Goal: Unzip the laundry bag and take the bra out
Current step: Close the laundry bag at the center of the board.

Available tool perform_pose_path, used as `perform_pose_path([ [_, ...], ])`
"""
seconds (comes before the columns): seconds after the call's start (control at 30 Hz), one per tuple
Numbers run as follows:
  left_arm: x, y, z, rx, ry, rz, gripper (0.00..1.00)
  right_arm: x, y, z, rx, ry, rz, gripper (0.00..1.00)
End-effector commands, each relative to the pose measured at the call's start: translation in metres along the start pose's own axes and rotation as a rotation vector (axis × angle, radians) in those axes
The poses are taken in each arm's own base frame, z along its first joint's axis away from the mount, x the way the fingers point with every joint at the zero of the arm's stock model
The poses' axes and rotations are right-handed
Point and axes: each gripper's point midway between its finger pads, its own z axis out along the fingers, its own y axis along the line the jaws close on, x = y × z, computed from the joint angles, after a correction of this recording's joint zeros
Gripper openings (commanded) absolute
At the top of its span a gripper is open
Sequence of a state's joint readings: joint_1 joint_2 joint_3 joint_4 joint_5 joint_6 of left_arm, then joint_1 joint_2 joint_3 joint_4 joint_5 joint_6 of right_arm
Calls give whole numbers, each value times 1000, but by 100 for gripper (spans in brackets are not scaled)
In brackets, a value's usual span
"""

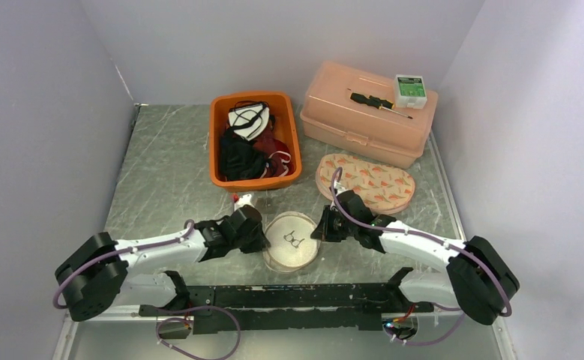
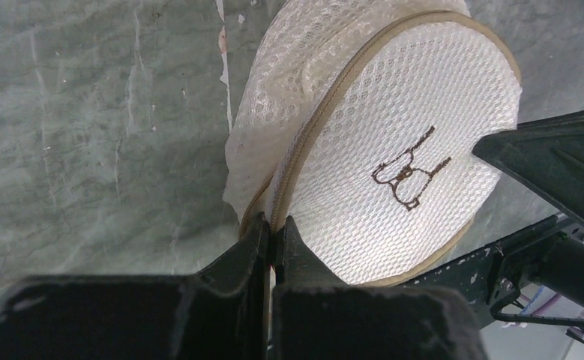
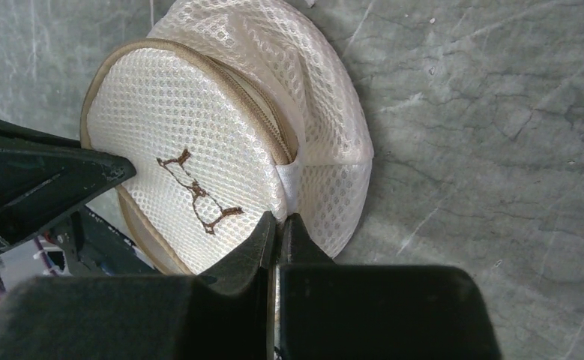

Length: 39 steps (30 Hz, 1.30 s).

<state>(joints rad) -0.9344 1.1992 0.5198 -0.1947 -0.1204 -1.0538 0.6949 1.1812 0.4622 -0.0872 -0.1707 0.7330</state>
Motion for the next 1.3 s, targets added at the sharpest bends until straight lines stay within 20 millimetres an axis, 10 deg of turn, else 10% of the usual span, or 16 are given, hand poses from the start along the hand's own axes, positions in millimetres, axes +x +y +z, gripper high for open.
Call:
perform_pose_path([
  [0.0,12,46,9,-159,19,22,3,-7,-32,5,120,-57,-22,0],
  [0.2,13,60,17,-206,14,10,3,-2,-36,11,127,-40,-21,0],
  [0.57,7,45,20,-181,22,31,3,-29,-6,-29,60,-124,-76,57],
  [0.9,9,39,27,-173,40,29,2,-18,51,-32,-263,-67,-99,21],
  [1.27,6,30,29,-147,41,39,3,-9,22,5,-158,-40,-78,20],
])
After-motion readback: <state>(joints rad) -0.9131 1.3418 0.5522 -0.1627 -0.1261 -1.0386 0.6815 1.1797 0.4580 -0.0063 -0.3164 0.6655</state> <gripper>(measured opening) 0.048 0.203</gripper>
